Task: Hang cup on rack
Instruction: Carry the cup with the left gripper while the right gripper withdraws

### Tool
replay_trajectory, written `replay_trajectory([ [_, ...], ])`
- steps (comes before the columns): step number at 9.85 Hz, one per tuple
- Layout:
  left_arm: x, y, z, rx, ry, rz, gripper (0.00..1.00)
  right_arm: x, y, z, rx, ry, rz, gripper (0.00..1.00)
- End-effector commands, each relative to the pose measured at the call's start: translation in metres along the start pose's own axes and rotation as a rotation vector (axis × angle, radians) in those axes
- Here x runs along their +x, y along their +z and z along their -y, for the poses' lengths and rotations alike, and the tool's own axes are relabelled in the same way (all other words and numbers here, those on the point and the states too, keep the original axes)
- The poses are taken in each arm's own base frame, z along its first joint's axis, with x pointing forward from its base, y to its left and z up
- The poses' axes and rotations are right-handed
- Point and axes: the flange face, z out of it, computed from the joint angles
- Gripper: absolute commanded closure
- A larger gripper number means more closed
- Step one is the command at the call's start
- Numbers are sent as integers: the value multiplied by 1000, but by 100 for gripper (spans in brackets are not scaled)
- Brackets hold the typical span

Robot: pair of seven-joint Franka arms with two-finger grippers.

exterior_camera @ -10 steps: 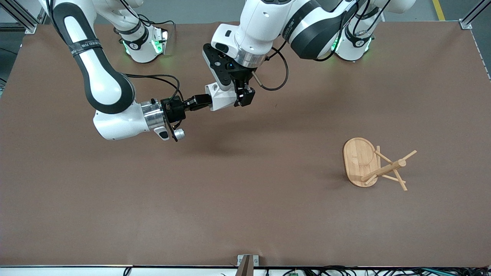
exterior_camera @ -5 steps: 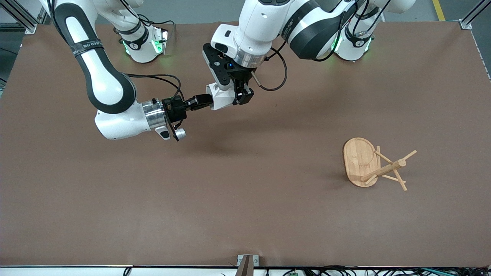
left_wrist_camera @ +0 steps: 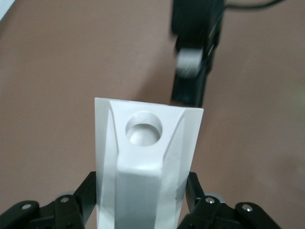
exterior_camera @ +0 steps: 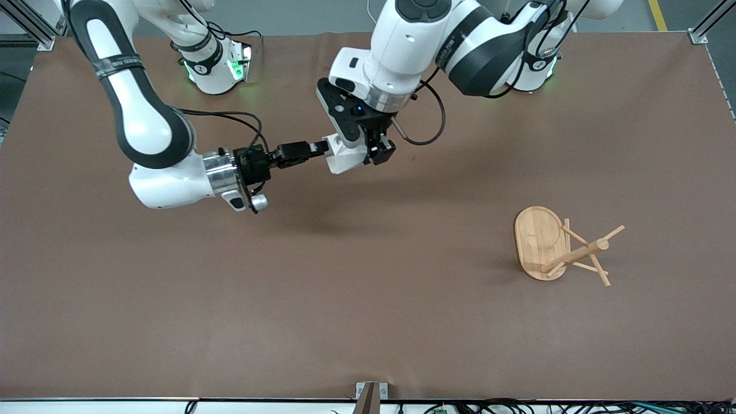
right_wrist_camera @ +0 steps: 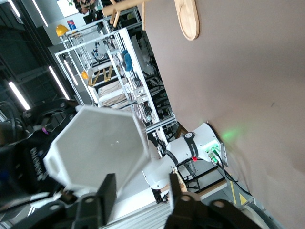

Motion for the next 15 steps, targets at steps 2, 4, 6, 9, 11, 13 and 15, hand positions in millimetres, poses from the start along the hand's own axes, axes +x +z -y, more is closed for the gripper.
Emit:
replay_trajectory([
  [2, -16, -5, 18, 21, -14, 73, 100, -4, -109, 23, -256, 107, -167, 0],
  [4, -35, -20, 47, 44, -74, 121, 100, -29, -180, 24, -598, 88, -307, 0],
  [6, -59, -51, 89, 60, -211, 119, 100, -43, -239, 11, -847, 89, -423, 0],
  [9, -95, -79, 131, 80, -499, 136, 100, -79, -283, 41, -1156, 25, -533, 0],
  [11, -105, -78, 150, 76, -642, 135, 100, -122, -324, 65, -1190, 51, -619, 0],
  [13, -122, -62, 159, 77, -732, 166, 100, -155, -334, 113, -1174, 162, -619, 0],
  [15, -158, -45, 192, 80, -810, 190, 100, -169, -336, 129, -1213, 185, -610, 0],
])
